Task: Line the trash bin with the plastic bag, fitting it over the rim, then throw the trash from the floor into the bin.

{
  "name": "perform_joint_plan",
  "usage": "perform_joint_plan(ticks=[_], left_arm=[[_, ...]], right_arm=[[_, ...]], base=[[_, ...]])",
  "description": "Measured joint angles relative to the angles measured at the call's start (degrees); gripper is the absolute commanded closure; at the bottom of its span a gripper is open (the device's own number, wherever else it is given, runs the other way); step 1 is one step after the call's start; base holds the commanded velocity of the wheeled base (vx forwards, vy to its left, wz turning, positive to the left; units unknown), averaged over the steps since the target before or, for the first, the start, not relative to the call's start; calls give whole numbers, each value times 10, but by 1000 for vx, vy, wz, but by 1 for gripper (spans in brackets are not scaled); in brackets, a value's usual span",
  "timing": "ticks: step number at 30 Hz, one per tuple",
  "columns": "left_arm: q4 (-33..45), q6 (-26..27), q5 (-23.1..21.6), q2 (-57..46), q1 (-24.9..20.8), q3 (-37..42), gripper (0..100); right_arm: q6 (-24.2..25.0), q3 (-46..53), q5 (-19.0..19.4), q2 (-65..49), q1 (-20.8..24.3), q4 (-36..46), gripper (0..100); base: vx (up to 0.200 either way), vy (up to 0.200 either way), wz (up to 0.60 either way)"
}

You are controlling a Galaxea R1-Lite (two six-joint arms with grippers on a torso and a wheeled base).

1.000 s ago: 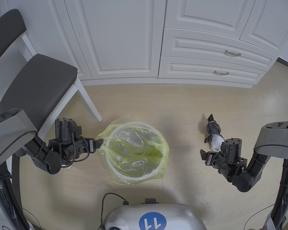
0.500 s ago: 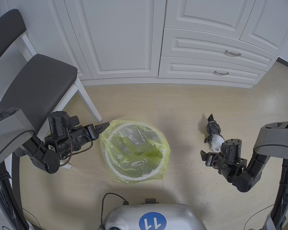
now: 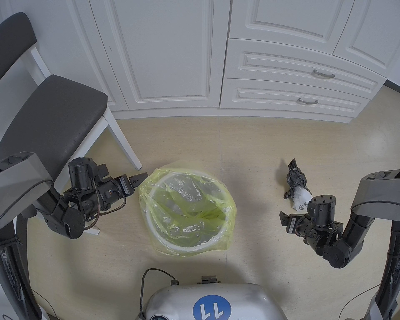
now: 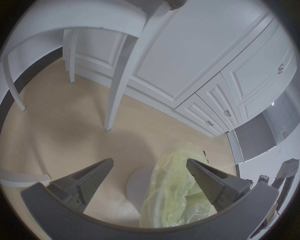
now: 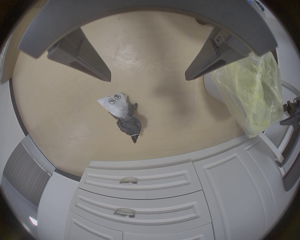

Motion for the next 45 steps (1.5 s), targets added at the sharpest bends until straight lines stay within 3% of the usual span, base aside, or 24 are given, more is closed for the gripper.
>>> perform_joint_plan(ticks=[7, 29, 37, 41, 45], left_arm=[[1, -4, 2, 43, 10, -23, 0], [3, -38, 20, 171, 1, -82, 0], [0, -42, 31, 163, 1, -80, 0], [2, -22, 38, 129, 3, -41, 0], [-2, 53, 48, 99, 8, 3, 0]], right_arm=[[2, 1, -5, 8, 0, -7, 0], [2, 56, -3, 48, 7, -149, 0], [2, 91, -3, 14, 14, -172, 0], [3, 106, -3, -9, 11, -173, 0], [3, 115, -3, -26, 5, -170, 0]], base=[[0, 0, 0], [0, 0, 0], [0, 0, 0], [0, 0, 0], [0, 0, 0]])
